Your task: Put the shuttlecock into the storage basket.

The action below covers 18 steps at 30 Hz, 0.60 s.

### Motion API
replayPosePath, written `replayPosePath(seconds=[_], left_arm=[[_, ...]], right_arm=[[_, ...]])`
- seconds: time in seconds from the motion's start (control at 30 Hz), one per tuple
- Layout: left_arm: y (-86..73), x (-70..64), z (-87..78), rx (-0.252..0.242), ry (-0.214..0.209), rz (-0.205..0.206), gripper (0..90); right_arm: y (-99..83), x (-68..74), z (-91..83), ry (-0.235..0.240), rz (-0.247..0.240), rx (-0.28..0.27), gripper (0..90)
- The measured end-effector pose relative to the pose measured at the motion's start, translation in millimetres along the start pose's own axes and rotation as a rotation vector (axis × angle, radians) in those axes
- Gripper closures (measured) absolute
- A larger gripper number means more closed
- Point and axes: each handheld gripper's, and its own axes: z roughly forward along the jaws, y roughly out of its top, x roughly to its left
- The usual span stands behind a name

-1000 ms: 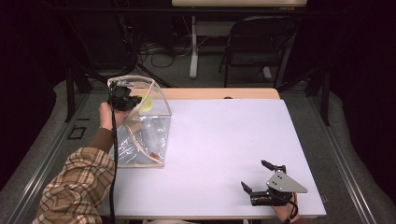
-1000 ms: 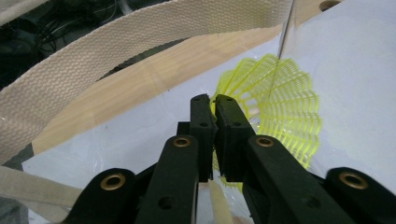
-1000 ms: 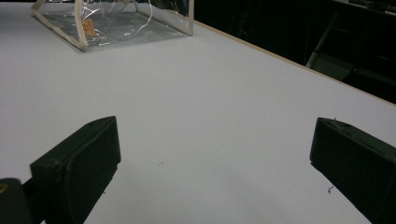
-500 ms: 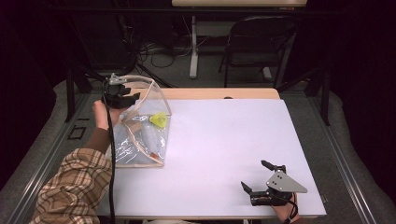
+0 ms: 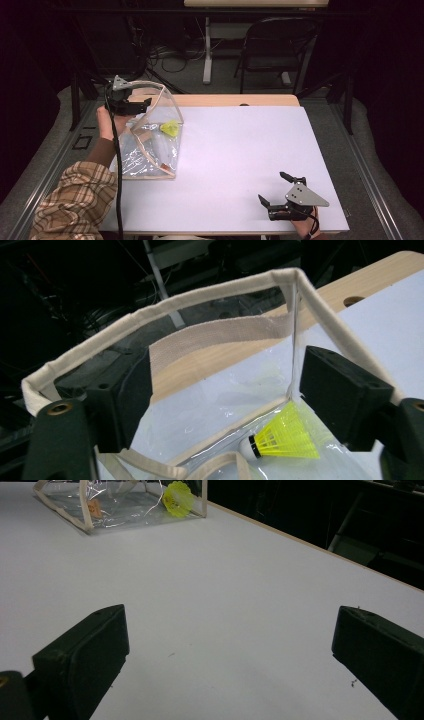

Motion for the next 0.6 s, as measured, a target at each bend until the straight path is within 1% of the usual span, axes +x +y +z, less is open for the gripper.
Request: replayPosePath(seconds=[0.33, 0.5, 0.6], left_arm=[[4.1, -4.0, -13.9, -0.042, -0.013, -0.011, 8.7], [5.3, -5.6, -20.3, -0.063, -0.016, -0.024, 4.5], [5.7, -7.2, -24.1, -0.077, -0.027, -0.036, 2.8]], right_arm=[[-1.0, -1.1, -0.3, 0.002, 0.005, 0.002, 1.3], [-1.4, -1.2, 0.0, 0.003, 0.009, 0.002, 1.4], [-1.4, -1.2, 0.0, 0.002, 0.01, 0.003, 1.4]])
